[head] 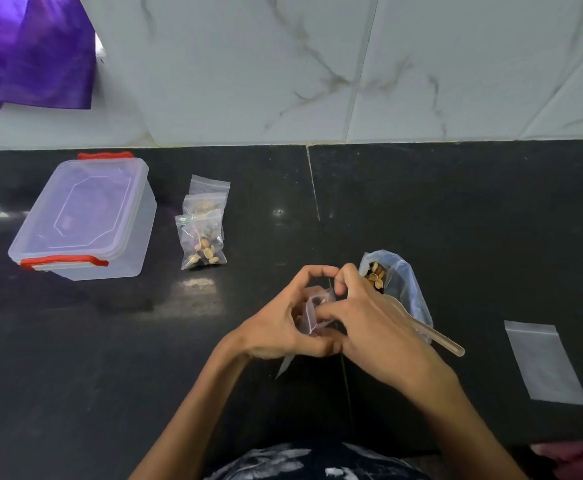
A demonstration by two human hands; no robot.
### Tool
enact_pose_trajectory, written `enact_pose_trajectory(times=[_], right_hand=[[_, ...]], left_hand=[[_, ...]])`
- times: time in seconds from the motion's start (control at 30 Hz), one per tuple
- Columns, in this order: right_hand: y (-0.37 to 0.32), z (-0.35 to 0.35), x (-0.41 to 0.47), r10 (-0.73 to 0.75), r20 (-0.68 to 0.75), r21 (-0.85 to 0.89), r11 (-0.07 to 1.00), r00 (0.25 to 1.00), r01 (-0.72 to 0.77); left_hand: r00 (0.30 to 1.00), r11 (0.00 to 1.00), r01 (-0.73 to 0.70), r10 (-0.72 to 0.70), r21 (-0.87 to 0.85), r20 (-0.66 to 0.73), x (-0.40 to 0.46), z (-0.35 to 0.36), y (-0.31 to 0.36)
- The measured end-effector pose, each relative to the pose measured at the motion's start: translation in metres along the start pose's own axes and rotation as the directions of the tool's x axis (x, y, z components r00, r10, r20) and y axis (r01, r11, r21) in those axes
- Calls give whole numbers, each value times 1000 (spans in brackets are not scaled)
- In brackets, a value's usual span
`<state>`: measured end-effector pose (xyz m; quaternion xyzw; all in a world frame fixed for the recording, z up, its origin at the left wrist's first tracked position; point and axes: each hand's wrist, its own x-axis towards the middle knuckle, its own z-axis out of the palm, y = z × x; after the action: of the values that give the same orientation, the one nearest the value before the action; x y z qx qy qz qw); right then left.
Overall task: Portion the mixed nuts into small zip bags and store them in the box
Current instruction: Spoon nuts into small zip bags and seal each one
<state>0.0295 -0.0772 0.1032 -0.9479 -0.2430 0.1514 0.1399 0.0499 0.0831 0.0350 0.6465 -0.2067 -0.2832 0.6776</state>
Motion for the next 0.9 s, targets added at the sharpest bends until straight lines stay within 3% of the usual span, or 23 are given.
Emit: enact_pose_trajectory(times=[0.2,0.3,0.4,0.6,0.73,0.9], right_hand=[[3,-2,-2,44,-29,133,990,999,-39],[6,-6,-2,27,20,294,955,999,-32],[10,-5,1,-3,42,316,949,999,-10],[8,-3,5,-28,162,292,956,986,-20],[9,-5,5,-49,194,332,943,980,-18],[6,-7,6,-79,225,369,930,971,-10]], left_hand=[[997,993,-3,13,-116,81,-6,-2,8],[996,954,56,-32,-296,86,-8,0,8],[981,878,152,-77,-453,179,-6,-1,7],[961,848,252,-163,-466,223,-10,4,5],[957,792,291,-240,-537,165,-8,4,5],[969,768,244,-175,-592,173,-5,8,3]])
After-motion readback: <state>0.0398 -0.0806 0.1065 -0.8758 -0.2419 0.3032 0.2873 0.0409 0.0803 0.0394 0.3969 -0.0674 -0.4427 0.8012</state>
